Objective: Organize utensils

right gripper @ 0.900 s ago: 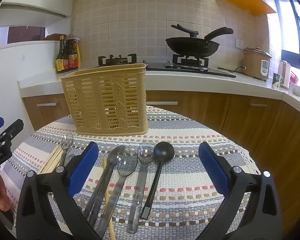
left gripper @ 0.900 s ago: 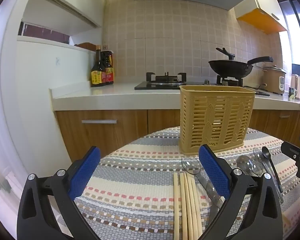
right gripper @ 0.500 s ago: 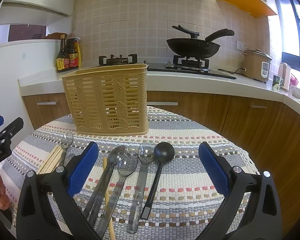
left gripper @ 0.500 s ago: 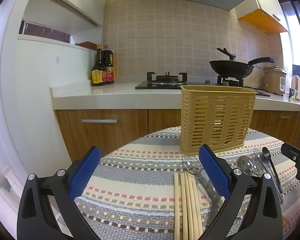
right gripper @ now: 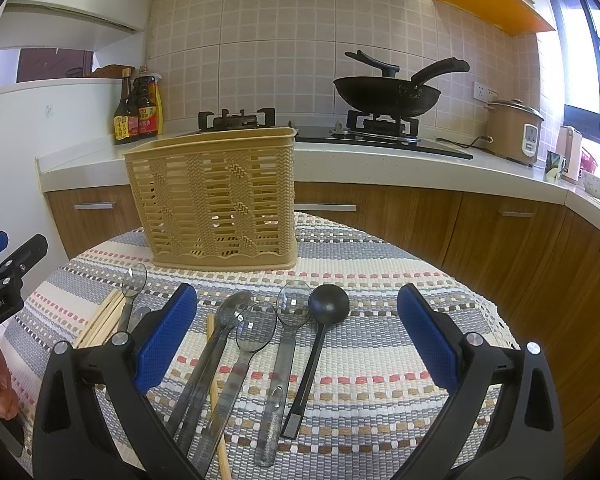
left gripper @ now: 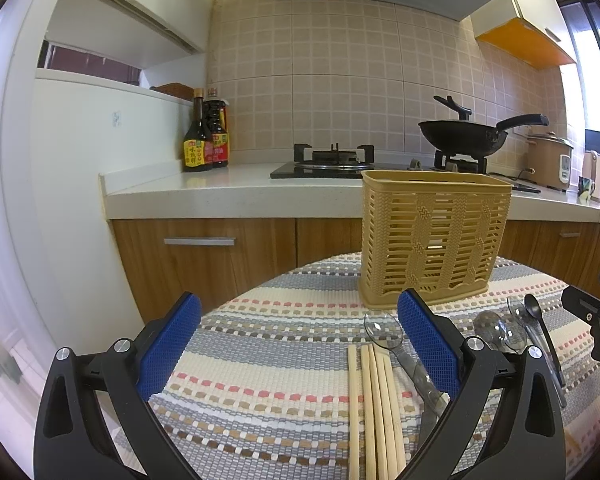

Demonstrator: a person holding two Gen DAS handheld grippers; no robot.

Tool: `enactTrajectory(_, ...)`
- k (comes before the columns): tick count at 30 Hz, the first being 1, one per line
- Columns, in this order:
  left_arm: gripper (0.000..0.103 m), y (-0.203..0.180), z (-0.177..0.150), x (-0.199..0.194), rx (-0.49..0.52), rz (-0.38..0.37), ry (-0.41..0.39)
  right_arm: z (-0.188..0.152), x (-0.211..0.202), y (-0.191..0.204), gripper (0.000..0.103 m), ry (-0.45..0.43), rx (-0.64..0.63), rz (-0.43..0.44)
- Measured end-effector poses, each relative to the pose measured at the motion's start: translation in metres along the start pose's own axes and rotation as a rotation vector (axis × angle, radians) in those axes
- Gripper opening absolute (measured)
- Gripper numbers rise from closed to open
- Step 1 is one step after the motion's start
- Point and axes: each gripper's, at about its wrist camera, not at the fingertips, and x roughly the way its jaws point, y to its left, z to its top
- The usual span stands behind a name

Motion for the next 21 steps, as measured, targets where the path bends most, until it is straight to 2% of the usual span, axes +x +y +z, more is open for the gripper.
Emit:
enactTrajectory(16,0.095,-0.0007,-0.0002,-0.0005,-0.002,-0.002,0.001,-0.0017,0.0021,0.0005,0.095,0.002,-0.003,-0.011)
enactTrajectory(19,0.095,0.0010,0.0004,0.0021,-0.018,-0.016,0.021,-0.0020,0.0022,-0.0008,0.095,0.006,-0.004,-0.024)
enactTrajectory(21,0.095,0.0060,0.0006,0.0081,-0.046,-0.060,0.065,-0.0007,0.0001,-0.0022,0.095,0.004,0.003,-0.029)
